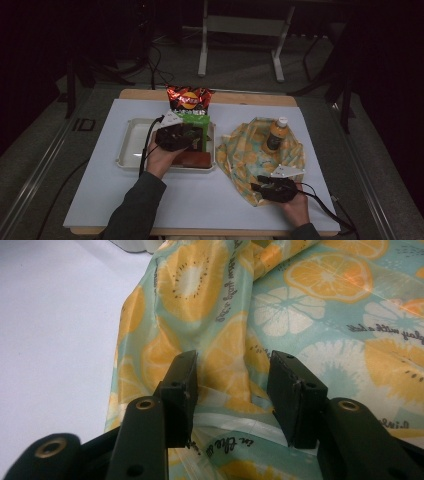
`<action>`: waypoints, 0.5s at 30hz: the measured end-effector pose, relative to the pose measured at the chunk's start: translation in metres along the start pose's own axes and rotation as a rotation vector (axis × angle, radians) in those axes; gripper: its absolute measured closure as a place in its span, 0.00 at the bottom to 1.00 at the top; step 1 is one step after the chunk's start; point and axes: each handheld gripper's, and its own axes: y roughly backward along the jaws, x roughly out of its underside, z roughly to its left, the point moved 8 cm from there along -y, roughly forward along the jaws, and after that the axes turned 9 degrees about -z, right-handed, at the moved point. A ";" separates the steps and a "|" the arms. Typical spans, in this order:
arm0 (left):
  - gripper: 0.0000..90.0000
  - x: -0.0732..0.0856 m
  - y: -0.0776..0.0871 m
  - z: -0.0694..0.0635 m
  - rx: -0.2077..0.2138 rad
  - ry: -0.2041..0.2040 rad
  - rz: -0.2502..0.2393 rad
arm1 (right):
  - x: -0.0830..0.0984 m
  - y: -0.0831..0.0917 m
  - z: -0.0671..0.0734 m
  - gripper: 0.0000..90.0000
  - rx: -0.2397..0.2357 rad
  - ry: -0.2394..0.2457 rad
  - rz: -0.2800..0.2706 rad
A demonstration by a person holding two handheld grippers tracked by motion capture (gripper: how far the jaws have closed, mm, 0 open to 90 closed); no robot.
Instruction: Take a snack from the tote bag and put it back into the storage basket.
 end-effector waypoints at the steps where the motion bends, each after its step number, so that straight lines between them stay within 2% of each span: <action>1: 0.61 0.001 -0.002 -0.002 0.003 -0.004 0.005 | 0.000 0.000 0.000 0.61 0.000 0.001 0.000; 15: 0.61 0.003 -0.027 -0.039 0.075 -0.040 0.031 | 0.000 0.000 0.000 0.61 0.001 0.001 0.000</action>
